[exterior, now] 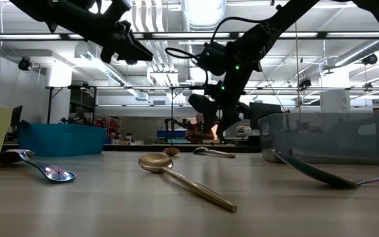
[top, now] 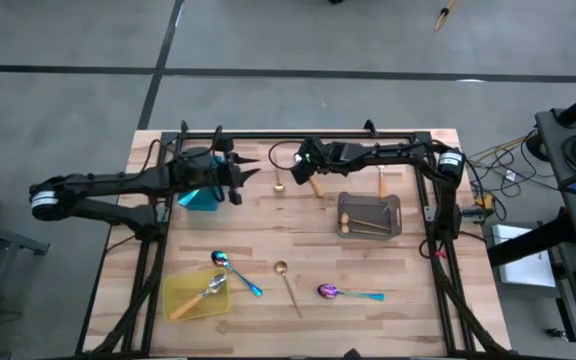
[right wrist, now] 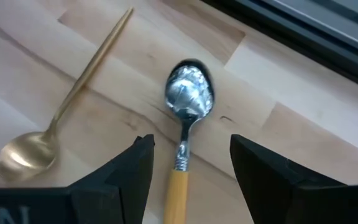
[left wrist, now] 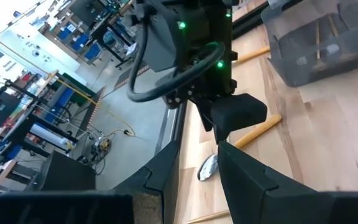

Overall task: Sort silverware by color (type)
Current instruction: Put the yellow spoon into the yellow bin

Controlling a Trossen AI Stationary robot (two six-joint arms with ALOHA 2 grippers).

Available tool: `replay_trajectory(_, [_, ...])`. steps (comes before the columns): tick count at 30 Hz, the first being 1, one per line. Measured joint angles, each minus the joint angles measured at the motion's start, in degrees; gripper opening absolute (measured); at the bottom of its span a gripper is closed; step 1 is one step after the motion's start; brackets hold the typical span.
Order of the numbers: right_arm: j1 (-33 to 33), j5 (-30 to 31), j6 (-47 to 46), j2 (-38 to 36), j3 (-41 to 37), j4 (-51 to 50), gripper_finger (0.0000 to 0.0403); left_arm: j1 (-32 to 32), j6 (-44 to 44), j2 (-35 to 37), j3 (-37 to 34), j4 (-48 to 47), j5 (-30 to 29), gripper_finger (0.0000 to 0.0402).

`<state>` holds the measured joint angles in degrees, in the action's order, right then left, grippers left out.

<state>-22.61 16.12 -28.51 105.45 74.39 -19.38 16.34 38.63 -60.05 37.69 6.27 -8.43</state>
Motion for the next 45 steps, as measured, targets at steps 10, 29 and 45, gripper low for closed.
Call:
replay_trajectory(10, [-0.1,0.4,0.0,1.7,-0.4,0.0,0.0203,0.0,2.7,-3.5,0.0,2.5,-0.1,0.0093])
replay_trajectory(29, [-0.3,1.4,-0.3,9.4,-0.4,1.8,0.0168,0.5,2.4,-3.3,0.0,2.6,-0.2,0.0093])
replay_trajectory(45, [0.3,4.1,-1.0,8.6,-0.7,2.6,0.0030,0.7,2.4,-3.4,0.0,2.6,-0.2,0.0093])
